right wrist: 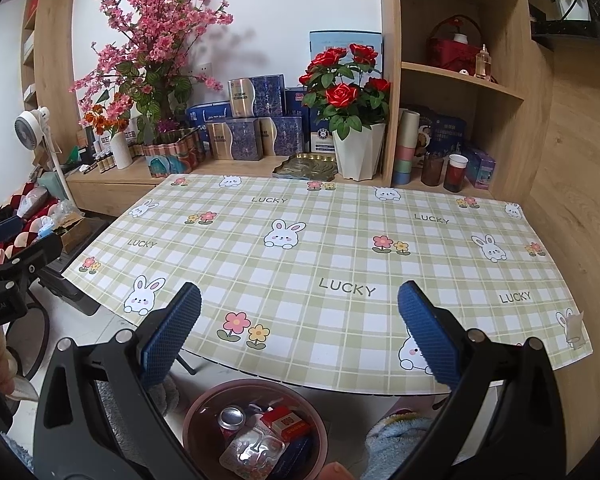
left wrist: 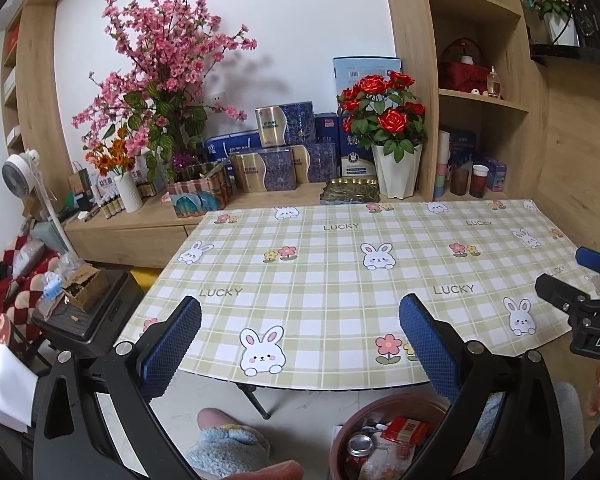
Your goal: Collect trash
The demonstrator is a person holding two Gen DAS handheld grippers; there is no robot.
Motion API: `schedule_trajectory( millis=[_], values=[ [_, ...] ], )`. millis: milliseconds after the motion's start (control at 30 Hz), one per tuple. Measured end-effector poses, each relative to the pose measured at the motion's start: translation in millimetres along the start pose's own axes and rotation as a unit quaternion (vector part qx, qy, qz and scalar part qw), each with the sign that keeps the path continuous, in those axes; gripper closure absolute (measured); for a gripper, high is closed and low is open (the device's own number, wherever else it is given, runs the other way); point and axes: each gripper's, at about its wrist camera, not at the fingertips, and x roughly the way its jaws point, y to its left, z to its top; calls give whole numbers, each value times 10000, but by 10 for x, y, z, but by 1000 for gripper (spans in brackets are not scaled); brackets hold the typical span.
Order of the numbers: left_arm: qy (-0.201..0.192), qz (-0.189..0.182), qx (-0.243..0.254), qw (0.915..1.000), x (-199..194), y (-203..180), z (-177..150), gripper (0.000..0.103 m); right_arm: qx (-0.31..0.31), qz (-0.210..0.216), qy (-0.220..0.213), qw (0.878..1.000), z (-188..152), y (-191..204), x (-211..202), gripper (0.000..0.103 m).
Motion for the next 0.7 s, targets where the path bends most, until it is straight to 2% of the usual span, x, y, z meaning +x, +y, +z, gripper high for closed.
schedule_trajectory(
  millis=[133, 367, 500, 700],
  values=[
    [147, -112, -125, 9998, 28, 26, -9, 6, 11, 14, 22, 10000, -7, 4, 17, 6],
    [28, -17, 6, 10000, -8, -23, -26, 6, 33, 12, 23, 10000, -2, -14, 26, 6],
    [10, 195, 106, 9998, -7, -69, -25, 6, 27, 12, 26, 10000, 2, -20, 25, 6],
    [105, 127, 35, 9999, 16, -56, -22, 6, 48, 9, 10, 10000, -1, -31, 19, 6]
  ],
)
